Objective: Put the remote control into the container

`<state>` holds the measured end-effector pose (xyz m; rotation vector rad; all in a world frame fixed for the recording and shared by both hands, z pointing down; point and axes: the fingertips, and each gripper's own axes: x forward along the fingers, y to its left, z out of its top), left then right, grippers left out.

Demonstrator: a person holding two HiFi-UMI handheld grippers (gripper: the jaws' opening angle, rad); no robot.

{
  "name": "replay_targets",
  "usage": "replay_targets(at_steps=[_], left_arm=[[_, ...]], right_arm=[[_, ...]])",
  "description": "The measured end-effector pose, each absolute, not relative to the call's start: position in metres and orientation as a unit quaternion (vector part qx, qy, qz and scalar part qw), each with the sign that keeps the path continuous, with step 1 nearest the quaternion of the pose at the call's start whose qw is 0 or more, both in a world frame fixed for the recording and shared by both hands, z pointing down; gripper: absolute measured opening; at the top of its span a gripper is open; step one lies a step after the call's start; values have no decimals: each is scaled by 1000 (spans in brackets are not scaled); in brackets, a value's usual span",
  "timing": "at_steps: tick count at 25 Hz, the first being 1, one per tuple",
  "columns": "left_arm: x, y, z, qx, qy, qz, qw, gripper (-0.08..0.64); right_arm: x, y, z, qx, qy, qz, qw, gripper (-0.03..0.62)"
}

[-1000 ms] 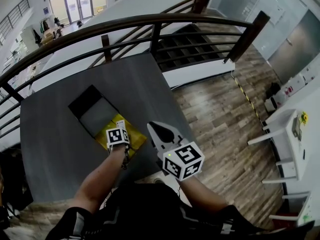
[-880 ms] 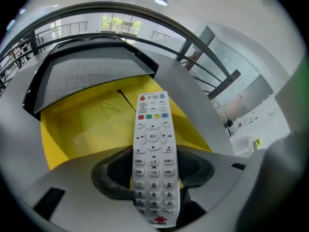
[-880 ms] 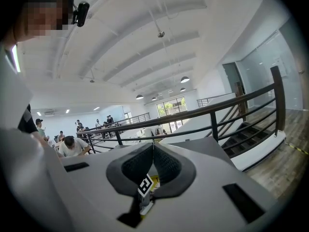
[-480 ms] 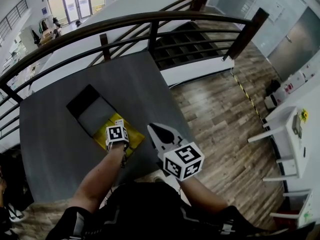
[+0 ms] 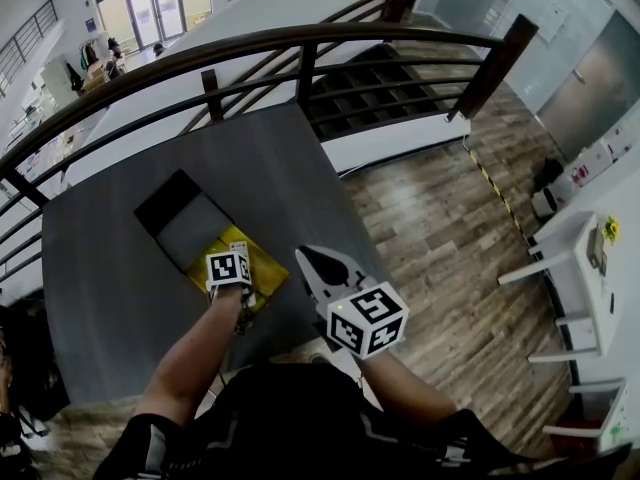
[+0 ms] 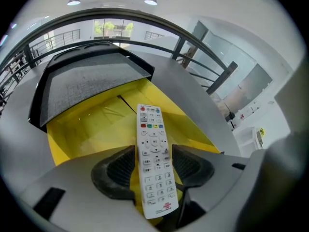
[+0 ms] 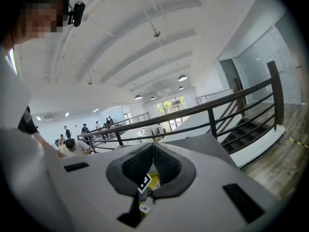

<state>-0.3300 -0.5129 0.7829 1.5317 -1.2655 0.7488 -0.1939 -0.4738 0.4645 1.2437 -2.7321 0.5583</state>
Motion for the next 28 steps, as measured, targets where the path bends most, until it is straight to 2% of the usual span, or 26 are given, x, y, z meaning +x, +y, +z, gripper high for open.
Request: replay_targets(at_steps=[10,12,15,28], left_arm=[[-333,-518,775,640,-530,276,483,244],[-336,-519,774,641,-537,277,473,244],[-342,-522,774,637,-549,286,459,202],[-332,-510,735,687,-575,232,379,204]], right_arm=[[-199,-471,462,399,-898,182,43,2],[-199,-470,461,398,-898,182,43,2],[-198,-467,460,397,-899,180,44,2],[-182,-446,462,367,-913,173,34,2]])
